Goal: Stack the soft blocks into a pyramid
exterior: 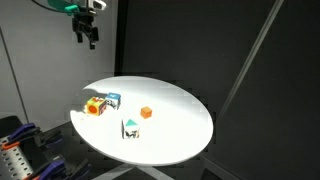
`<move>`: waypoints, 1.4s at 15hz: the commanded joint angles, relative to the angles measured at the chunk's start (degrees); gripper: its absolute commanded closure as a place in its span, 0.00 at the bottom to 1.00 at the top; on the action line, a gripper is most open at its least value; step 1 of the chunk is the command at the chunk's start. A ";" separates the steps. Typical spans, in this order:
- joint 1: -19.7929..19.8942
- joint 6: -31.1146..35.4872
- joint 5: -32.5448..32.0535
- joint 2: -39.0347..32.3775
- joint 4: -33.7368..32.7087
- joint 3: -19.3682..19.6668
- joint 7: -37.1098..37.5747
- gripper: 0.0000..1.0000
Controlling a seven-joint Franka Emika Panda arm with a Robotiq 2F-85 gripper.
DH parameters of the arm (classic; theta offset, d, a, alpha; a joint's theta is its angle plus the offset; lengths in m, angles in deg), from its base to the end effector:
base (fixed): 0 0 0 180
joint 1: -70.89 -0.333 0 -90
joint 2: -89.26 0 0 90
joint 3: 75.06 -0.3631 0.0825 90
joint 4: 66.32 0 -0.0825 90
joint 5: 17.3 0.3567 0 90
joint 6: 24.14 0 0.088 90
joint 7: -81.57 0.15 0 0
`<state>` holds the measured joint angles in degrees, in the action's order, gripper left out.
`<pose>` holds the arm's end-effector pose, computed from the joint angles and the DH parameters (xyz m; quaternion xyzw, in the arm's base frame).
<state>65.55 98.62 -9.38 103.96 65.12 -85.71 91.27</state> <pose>0.4262 0.1376 0.4765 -0.9979 -0.0186 -0.0418 0.0468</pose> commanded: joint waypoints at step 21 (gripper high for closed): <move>-0.27 11.30 -7.52 -30.50 -16.13 6.40 -5.80 0.00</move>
<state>65.67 107.65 -15.32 76.18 50.52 -79.88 83.83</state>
